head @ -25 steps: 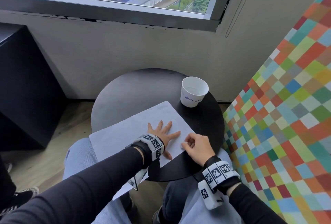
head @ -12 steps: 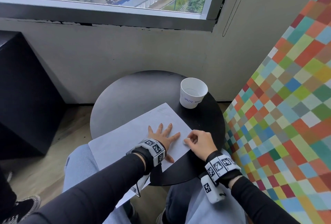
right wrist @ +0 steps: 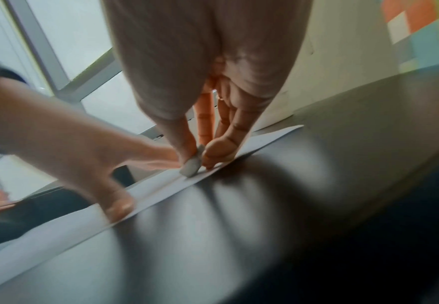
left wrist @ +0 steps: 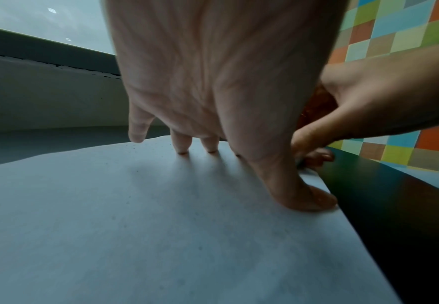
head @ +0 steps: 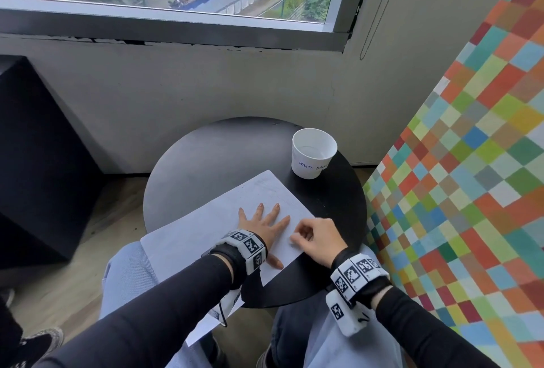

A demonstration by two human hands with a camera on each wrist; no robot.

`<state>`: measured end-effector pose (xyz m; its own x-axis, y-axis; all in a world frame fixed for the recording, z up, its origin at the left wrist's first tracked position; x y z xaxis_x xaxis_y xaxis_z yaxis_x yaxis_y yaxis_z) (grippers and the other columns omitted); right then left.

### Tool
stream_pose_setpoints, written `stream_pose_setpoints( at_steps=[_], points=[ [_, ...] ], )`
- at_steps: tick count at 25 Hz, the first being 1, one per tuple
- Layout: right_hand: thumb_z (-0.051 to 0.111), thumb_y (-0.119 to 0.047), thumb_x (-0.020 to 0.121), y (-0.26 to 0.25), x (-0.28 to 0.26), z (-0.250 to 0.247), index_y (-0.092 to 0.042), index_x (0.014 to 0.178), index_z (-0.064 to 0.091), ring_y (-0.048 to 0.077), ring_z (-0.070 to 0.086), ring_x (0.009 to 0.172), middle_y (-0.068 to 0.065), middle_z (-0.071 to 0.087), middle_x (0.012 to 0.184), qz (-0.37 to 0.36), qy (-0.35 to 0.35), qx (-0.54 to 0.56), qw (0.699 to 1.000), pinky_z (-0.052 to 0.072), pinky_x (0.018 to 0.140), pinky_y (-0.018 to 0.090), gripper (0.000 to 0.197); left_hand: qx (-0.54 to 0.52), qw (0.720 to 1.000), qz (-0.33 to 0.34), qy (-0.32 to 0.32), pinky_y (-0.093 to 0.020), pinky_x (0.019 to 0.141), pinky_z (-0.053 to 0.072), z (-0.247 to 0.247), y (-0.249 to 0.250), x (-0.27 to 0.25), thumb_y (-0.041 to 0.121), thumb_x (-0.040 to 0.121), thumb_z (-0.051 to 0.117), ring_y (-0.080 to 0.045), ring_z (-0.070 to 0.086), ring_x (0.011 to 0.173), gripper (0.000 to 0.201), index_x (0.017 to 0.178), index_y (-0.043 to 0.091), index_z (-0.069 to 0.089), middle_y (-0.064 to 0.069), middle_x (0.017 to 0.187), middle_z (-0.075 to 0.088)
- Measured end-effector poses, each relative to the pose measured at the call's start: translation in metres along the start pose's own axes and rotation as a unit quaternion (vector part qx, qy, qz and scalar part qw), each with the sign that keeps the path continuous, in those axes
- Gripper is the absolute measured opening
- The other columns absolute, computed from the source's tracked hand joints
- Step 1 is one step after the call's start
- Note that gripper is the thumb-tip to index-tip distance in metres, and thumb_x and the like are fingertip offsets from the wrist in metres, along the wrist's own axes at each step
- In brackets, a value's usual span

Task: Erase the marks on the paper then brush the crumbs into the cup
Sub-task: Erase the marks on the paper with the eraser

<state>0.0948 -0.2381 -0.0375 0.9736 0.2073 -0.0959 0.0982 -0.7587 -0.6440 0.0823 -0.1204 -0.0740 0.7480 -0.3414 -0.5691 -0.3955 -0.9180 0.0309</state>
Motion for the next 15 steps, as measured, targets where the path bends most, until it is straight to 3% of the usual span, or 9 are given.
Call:
stream_pose_setpoints(
  at_steps=[2, 5, 9, 12, 15],
  points=[
    [0.071, -0.021, 0.076, 0.003, 0.002, -0.008, -0.016, 0.071, 0.065, 0.004, 0.051, 0.056, -0.005, 0.06, 0.061, 0.013, 0.031, 0.014, 0.999, 0.044, 0.062, 0.016, 0.01, -0.009, 1.0, -0.004, 0.009, -0.069, 0.114, 0.006, -0.001, -0.002, 0.0, 0.07, 0.077, 0.065, -0.032, -0.014, 0.151, 0.121, 0.157, 0.026, -0.015, 0.003, 0.163, -0.024],
    [0.071, -0.021, 0.078, -0.017, -0.003, 0.015, -0.012, 0.077, 0.068, 0.004, 0.05, 0.055, -0.005, 0.061, 0.064, -0.038, -0.06, -0.008, 0.997, 0.045, 0.062, 0.015, 0.01, -0.012, 1.0, -0.007, 0.012, -0.069, 0.114, 0.007, 0.0, -0.003, 0.0, 0.073, 0.076, 0.064, -0.03, -0.013, 0.151, 0.126, 0.156, 0.017, -0.016, 0.004, 0.163, -0.023],
    [0.07, -0.021, 0.077, -0.008, 0.007, -0.001, -0.015, 0.073, 0.065, 0.011, 0.053, 0.061, -0.008, 0.057, 0.06, -0.006, 0.012, -0.008, 1.0, 0.049, 0.067, 0.026, 0.009, -0.01, 1.0, -0.008, 0.014, -0.069, 0.114, 0.006, 0.0, -0.003, 0.001, 0.074, 0.075, 0.064, -0.03, -0.012, 0.152, 0.127, 0.157, 0.016, -0.014, 0.004, 0.163, -0.022],
    [0.071, -0.023, 0.079, -0.022, 0.002, 0.019, -0.012, 0.079, 0.068, 0.008, 0.053, 0.06, -0.007, 0.06, 0.065, -0.05, -0.077, -0.026, 0.995, 0.047, 0.065, 0.019, 0.011, -0.011, 1.0, -0.011, 0.016, -0.069, 0.114, 0.006, 0.0, -0.004, 0.001, 0.074, 0.074, 0.064, -0.029, -0.012, 0.152, 0.128, 0.156, 0.014, -0.015, 0.003, 0.163, -0.023],
    [0.071, -0.022, 0.077, -0.009, 0.013, -0.006, -0.012, 0.076, 0.067, 0.008, 0.052, 0.059, -0.006, 0.059, 0.063, -0.008, 0.006, -0.018, 1.0, 0.048, 0.065, 0.023, 0.01, -0.025, 0.999, -0.016, 0.022, -0.064, 0.117, 0.004, 0.0, -0.007, 0.001, 0.074, 0.073, 0.066, -0.025, -0.012, 0.152, 0.133, 0.155, 0.009, -0.016, -0.003, 0.163, -0.023]
  ],
)
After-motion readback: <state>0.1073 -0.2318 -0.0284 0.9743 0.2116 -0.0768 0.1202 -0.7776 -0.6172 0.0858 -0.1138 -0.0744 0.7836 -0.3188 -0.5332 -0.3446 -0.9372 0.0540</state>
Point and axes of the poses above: each hand's wrist, its own x-axis towards the middle knuckle, its own z-axis out of the palm, y = z × x, the point moved 10 cm from there along x, towards the middle knuckle
